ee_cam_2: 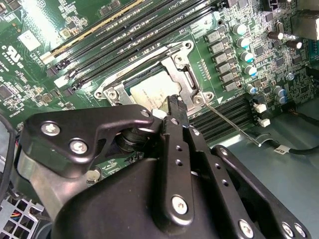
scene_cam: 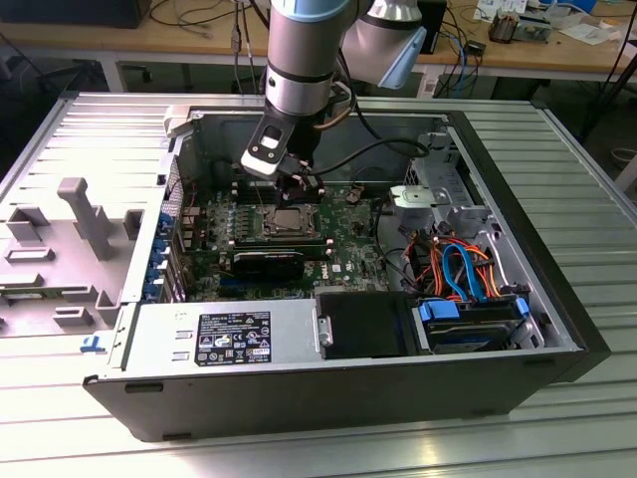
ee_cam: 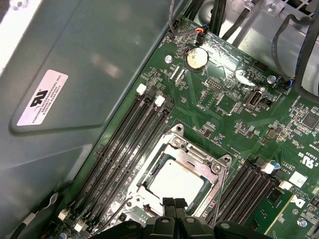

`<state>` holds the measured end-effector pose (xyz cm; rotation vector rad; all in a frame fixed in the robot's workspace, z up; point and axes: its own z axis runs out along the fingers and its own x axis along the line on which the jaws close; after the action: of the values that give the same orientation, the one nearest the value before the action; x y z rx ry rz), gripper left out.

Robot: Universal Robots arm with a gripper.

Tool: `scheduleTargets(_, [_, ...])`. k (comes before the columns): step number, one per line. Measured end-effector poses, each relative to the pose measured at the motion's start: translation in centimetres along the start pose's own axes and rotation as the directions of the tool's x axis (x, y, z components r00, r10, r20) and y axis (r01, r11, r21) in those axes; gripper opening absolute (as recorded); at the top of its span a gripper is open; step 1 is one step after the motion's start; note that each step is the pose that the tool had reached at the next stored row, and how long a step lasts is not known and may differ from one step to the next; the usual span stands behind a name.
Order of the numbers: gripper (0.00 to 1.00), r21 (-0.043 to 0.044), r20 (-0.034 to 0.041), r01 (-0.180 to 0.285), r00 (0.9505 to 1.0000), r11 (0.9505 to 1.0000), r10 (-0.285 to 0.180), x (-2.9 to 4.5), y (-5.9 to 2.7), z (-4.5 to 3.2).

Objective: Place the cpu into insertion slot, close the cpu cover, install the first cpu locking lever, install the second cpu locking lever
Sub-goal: 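Install the first cpu locking lever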

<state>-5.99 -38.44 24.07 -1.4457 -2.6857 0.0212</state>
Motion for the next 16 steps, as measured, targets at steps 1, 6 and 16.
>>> scheduleTargets(1, [0.11,0.0002,0.0001,0.002,1.0,1.0,-0.002,0.0,0.0,0.0])
scheduleTargets(6, [0.11,0.001,0.0007,0.013,0.9999,0.9999,-0.013,0.0,0.0,0.0])
scheduleTargets(16, [0.11,0.0023,0.0016,0.03,0.9995,0.9995,-0.03,0.0,0.0,0.0])
